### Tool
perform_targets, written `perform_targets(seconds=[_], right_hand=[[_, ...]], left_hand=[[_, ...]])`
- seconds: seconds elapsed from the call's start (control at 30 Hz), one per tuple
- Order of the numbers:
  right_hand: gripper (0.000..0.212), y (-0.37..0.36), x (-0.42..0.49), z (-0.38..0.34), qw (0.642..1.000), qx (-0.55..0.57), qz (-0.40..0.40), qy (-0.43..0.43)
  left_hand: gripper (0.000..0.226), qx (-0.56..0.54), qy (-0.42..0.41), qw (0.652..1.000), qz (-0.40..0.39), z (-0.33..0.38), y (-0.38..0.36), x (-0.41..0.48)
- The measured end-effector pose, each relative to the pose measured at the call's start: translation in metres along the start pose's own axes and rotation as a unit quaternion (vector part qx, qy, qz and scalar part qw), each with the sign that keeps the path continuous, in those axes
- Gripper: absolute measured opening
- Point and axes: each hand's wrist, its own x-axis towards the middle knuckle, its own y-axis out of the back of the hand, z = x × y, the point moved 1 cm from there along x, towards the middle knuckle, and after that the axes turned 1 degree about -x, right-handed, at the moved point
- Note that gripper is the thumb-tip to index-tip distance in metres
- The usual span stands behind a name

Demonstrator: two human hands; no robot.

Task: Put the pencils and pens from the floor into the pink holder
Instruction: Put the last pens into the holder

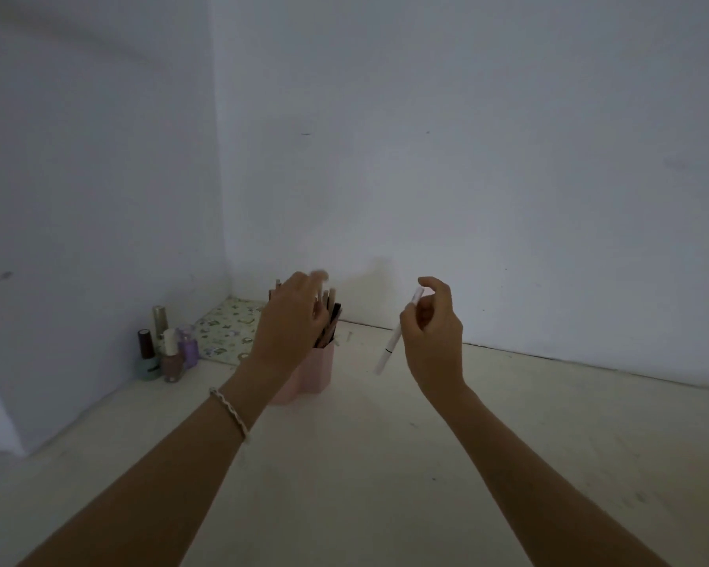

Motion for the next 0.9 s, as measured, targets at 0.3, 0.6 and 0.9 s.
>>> perform_targets(seconds=[0.3, 0.6, 0.9], right_hand=[[0.023, -0.044, 0.020, -0.040, 0.989, 0.095, 0.095, 0.055], [0.022, -0.079, -0.001, -0.005, 0.977, -0.151, -0.090, 0.119], [0.098, -0.069, -0.031, 0.023, 0.968, -0.115, -0.221, -0.017]], left_hand=[[0.036, 0.054, 0.068, 0.988, 0.129, -0.024, 0.009, 0.002], [0.034, -0.002, 0.121, 0.988, 0.097, -0.033, 0.015, -0.007], [0.070, -0.035, 0.307, 0.947, -0.083, -0.038, 0.000, -0.051]])
